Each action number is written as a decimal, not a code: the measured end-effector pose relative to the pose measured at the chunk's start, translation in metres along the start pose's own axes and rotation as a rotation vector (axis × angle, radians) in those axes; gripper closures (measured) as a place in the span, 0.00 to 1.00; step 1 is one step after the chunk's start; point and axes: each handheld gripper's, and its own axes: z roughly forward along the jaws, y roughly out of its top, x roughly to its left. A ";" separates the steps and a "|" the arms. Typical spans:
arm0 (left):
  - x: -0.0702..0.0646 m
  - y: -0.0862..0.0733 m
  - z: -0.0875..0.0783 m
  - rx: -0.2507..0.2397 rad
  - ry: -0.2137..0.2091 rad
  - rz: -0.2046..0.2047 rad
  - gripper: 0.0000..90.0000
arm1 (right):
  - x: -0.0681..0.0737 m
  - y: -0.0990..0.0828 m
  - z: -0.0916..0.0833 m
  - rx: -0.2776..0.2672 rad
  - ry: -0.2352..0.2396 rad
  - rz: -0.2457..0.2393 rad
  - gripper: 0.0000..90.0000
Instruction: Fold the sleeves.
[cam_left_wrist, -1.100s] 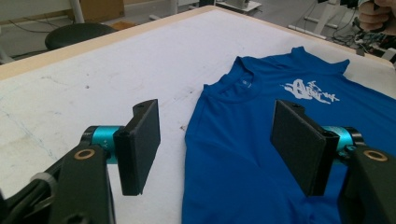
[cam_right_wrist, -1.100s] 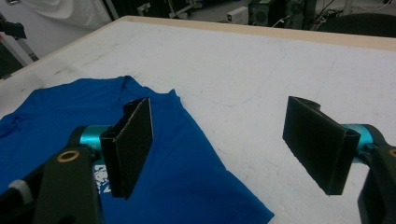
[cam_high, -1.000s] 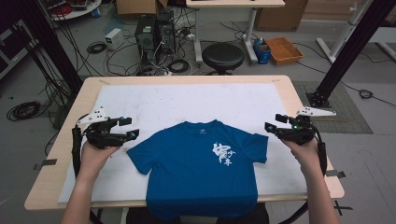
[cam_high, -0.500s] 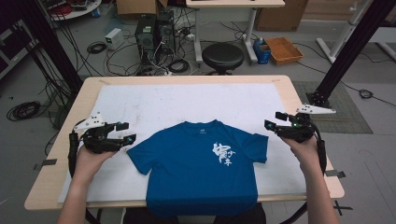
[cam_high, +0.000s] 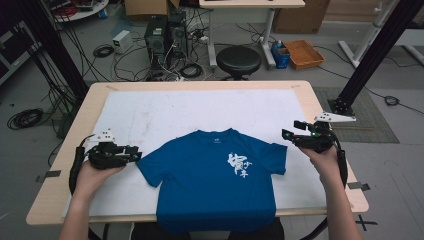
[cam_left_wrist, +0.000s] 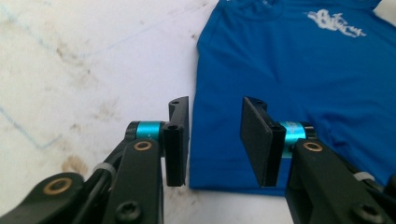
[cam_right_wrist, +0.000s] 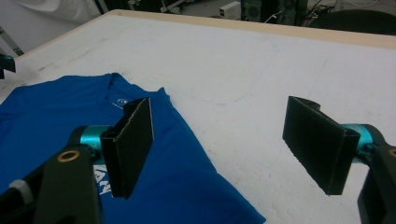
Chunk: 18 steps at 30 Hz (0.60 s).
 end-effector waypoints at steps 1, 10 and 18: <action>0.001 -0.003 0.001 0.025 0.005 -0.017 0.75 | 0.000 0.000 0.000 0.002 -0.005 0.002 0.27; 0.000 -0.007 0.007 0.113 0.031 -0.024 0.79 | -0.001 -0.001 0.000 0.004 -0.007 -0.001 0.27; -0.002 -0.010 0.011 0.163 0.064 -0.004 0.80 | 0.001 -0.001 0.002 0.014 -0.012 -0.013 0.27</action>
